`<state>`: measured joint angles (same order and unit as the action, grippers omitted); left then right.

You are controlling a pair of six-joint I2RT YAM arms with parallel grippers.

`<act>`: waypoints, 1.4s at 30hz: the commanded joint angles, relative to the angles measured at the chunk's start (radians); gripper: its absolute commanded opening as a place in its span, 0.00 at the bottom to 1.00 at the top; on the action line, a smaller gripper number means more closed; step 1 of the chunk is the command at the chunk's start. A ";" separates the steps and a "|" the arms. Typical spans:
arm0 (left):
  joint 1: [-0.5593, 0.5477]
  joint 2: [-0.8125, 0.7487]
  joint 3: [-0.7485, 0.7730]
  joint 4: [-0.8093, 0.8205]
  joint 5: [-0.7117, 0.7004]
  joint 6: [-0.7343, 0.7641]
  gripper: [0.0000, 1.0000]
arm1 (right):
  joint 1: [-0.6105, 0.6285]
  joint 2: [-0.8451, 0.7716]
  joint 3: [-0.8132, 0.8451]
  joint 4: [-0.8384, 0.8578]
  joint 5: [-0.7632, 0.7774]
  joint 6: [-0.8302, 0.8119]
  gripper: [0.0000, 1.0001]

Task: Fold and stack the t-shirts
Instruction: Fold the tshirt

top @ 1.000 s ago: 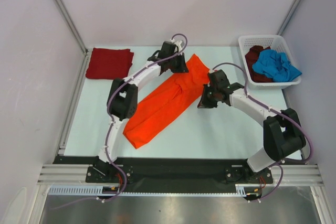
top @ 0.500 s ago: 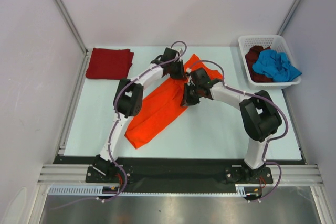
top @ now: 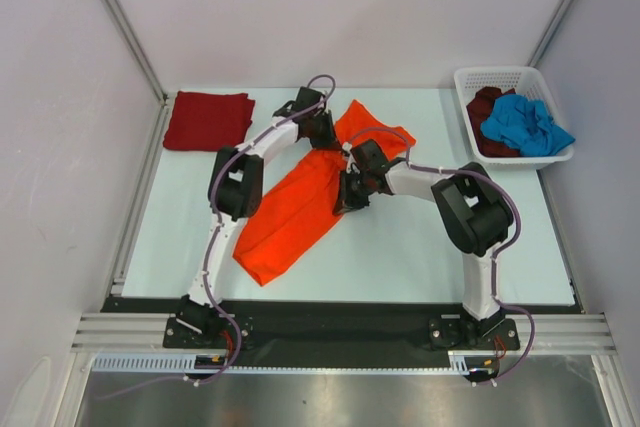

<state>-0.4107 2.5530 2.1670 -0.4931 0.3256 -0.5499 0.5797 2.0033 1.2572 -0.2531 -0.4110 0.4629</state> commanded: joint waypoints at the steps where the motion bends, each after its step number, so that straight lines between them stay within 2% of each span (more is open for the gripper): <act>1: 0.023 -0.034 -0.062 -0.114 -0.150 -0.017 0.05 | -0.050 0.038 -0.025 0.031 0.037 0.039 0.06; 4: 0.021 -0.089 -0.168 -0.122 -0.236 -0.111 0.05 | -0.101 0.045 -0.015 -0.094 0.101 0.014 0.06; 6: 0.013 -0.143 -0.264 -0.101 -0.238 -0.168 0.03 | -0.132 0.045 0.005 -0.165 0.142 -0.024 0.07; 9: -0.029 -0.189 -0.314 -0.074 -0.278 -0.242 0.04 | -0.191 0.011 0.007 -0.250 0.208 -0.090 0.09; 14: -0.085 -0.152 -0.201 -0.122 -0.304 -0.274 0.05 | -0.259 -0.064 -0.005 -0.305 0.268 -0.161 0.12; 19: -0.094 -0.093 -0.079 -0.121 -0.260 -0.303 0.09 | -0.268 -0.087 0.037 -0.357 0.236 -0.188 0.12; 23: -0.094 -0.144 -0.068 -0.108 -0.266 -0.202 0.25 | -0.225 -0.127 0.099 -0.445 0.231 -0.213 0.14; 24: -0.094 -0.166 -0.078 -0.105 -0.278 -0.177 0.33 | -0.209 -0.158 0.113 -0.463 0.245 -0.213 0.17; 26: -0.094 -0.247 -0.108 -0.110 -0.292 -0.095 0.42 | -0.172 -0.190 0.116 -0.506 0.262 -0.204 0.25; 27: -0.094 -0.281 -0.136 -0.122 -0.316 -0.069 0.44 | -0.164 -0.230 0.110 -0.521 0.264 -0.195 0.35; 29: -0.094 -0.391 -0.183 -0.151 -0.323 0.016 0.46 | -0.133 -0.273 0.090 -0.541 0.267 -0.162 0.42; 30: -0.093 -0.433 -0.214 -0.159 -0.367 0.043 0.49 | -0.124 -0.293 0.078 -0.545 0.268 -0.150 0.49; 33: -0.077 -0.617 -0.420 -0.186 -0.430 0.151 0.57 | -0.064 -0.354 0.028 -0.551 0.267 -0.113 0.60; 34: -0.071 -0.716 -0.470 -0.188 -0.431 0.171 0.57 | -0.025 -0.371 0.006 -0.549 0.262 -0.098 0.60; 35: -0.068 -0.717 -0.513 -0.202 -0.444 0.186 0.57 | 0.004 -0.374 -0.002 -0.546 0.259 -0.087 0.60; 36: -0.062 -0.813 -0.554 -0.211 -0.457 0.205 0.57 | 0.029 -0.376 -0.010 -0.542 0.256 -0.078 0.60; 38: -0.062 -0.901 -0.695 -0.219 -0.448 0.223 0.55 | 0.090 -0.367 -0.016 -0.512 0.245 -0.064 0.58; 39: -0.062 -0.992 -0.741 -0.222 -0.438 0.226 0.52 | 0.142 -0.357 -0.012 -0.499 0.241 -0.061 0.51; 41: -0.062 -1.075 -0.875 -0.219 -0.381 0.226 0.47 | 0.198 -0.312 0.019 -0.466 0.227 -0.053 0.42; 42: -0.062 -1.152 -0.954 -0.219 -0.369 0.219 0.46 | 0.239 -0.292 0.033 -0.459 0.209 -0.046 0.33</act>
<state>-0.4706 1.5002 1.3651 -0.6750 -0.0803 -0.3817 0.7364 1.6627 1.2552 -0.7494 -0.1696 0.3798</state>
